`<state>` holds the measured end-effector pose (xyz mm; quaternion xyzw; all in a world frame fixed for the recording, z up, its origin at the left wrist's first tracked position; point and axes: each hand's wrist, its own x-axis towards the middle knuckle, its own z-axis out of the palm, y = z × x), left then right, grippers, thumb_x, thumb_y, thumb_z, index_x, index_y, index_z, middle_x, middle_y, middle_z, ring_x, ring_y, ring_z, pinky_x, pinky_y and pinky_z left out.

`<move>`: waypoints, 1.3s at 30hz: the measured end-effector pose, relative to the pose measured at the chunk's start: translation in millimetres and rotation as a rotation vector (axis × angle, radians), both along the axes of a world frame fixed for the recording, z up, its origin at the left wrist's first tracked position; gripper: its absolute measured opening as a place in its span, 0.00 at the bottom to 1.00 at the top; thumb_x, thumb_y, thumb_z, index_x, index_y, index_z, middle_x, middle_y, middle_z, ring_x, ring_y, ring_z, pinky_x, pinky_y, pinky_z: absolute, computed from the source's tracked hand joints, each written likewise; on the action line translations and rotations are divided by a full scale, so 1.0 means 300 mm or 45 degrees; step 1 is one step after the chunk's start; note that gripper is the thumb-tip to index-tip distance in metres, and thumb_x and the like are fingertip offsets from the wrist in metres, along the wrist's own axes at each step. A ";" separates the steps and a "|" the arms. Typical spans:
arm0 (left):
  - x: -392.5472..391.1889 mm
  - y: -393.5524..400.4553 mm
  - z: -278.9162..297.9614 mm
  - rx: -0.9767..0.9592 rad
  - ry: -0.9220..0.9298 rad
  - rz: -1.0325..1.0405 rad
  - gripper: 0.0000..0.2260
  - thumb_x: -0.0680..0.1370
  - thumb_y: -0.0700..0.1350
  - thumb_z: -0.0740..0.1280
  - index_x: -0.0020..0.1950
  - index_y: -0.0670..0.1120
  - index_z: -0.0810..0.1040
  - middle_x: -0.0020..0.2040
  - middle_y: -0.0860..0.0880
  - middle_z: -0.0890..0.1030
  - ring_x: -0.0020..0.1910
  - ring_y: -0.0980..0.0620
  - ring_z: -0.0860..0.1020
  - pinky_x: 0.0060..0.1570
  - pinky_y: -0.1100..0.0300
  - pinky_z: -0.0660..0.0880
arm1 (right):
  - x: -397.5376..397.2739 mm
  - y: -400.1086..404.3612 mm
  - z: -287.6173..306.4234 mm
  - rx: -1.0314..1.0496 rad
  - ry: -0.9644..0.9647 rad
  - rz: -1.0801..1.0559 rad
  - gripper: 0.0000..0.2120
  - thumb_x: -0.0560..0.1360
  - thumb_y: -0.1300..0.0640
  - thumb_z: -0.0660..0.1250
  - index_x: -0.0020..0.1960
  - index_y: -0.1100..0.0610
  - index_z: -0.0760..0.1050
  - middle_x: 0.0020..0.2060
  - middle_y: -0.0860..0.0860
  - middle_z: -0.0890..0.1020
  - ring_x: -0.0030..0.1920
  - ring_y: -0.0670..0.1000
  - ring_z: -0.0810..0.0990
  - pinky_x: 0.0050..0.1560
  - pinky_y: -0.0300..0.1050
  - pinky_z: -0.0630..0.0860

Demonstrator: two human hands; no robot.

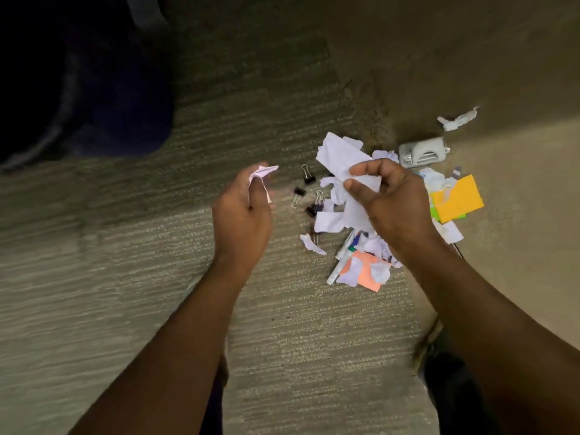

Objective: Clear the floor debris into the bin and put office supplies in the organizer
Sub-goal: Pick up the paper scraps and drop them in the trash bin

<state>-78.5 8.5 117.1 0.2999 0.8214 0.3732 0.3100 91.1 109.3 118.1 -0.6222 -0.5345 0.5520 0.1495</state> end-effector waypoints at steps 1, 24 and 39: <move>-0.058 0.003 0.051 0.045 0.030 0.052 0.14 0.81 0.41 0.57 0.62 0.47 0.78 0.42 0.48 0.82 0.38 0.52 0.82 0.36 0.68 0.76 | -0.068 0.005 0.048 0.030 0.041 0.037 0.06 0.72 0.56 0.74 0.46 0.47 0.79 0.45 0.40 0.83 0.43 0.34 0.81 0.42 0.29 0.76; -0.985 -0.062 0.269 -0.259 0.391 0.147 0.22 0.80 0.40 0.57 0.75 0.41 0.62 0.69 0.40 0.73 0.66 0.42 0.72 0.51 0.68 0.65 | -1.359 -0.024 0.282 0.439 0.013 0.944 0.16 0.82 0.50 0.56 0.64 0.54 0.75 0.62 0.50 0.78 0.61 0.48 0.76 0.56 0.35 0.68; -0.310 -0.239 0.176 0.399 0.319 0.030 0.09 0.80 0.37 0.59 0.53 0.42 0.79 0.47 0.48 0.80 0.47 0.55 0.80 0.51 0.62 0.75 | -0.374 -0.198 0.142 0.580 0.043 0.446 0.09 0.80 0.52 0.62 0.47 0.53 0.79 0.38 0.41 0.78 0.40 0.39 0.77 0.38 0.32 0.71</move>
